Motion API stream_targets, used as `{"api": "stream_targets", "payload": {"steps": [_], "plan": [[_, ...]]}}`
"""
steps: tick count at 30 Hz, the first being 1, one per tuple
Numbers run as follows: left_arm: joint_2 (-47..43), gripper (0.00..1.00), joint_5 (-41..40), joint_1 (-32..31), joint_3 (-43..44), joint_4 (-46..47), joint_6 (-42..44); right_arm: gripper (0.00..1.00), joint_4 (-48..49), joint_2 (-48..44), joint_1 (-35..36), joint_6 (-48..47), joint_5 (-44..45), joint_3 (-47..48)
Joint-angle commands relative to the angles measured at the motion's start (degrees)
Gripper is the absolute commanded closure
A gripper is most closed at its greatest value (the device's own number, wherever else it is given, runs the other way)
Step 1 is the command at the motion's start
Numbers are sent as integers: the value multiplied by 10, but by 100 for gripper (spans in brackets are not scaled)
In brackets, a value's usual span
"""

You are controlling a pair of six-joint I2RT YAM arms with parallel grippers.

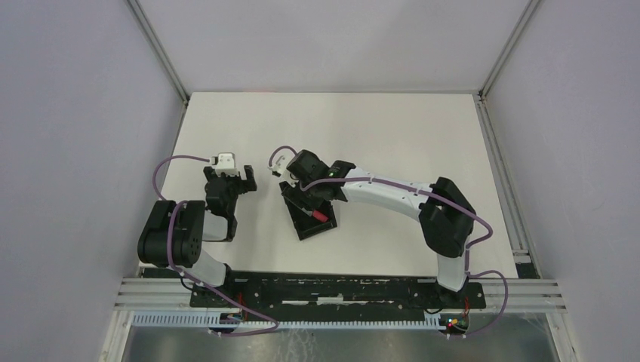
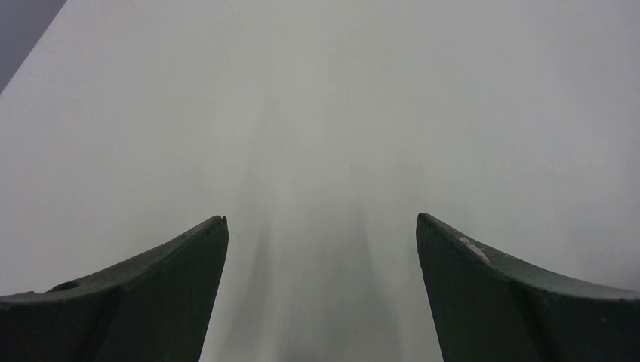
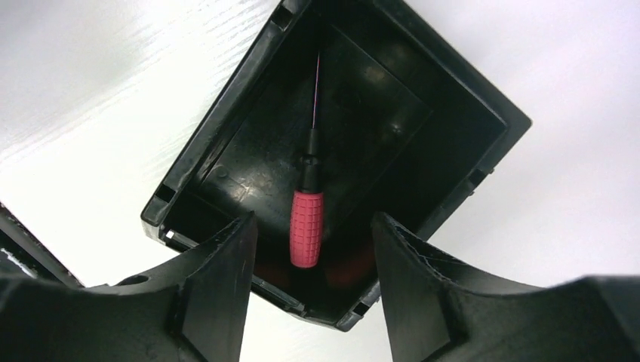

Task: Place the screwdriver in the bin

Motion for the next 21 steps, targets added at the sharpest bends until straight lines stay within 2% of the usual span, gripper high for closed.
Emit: {"api": "stream_targets", "payload": {"steps": [1,2,3,4,10,12,16,21], "plan": [[-9,0,6,1,5,15,-19,30,28,-56,3,6,16,31],[-9,0,6,1,5,16,-19,22,31,-65,3,6,25,35],[-9,0,6,1,5,15,-19,5,35,-77,2,6,34,38],[-9,0,6,1,5,15,-19,2,40,-91,1,3,48,39],[-9,0,6,1,5,15,-19,2,60,-163,-17,-28,110,29],[-9,0,6,1,5,15,-19,2,79,-194,-22,-41,166,1],[-9,0,5,1,5,16,-19,2,203,-308,-42,-55,255,-151],[-9,0,6,1,5,16,-19,2,351,-436,-129,-40,247,-374]]}}
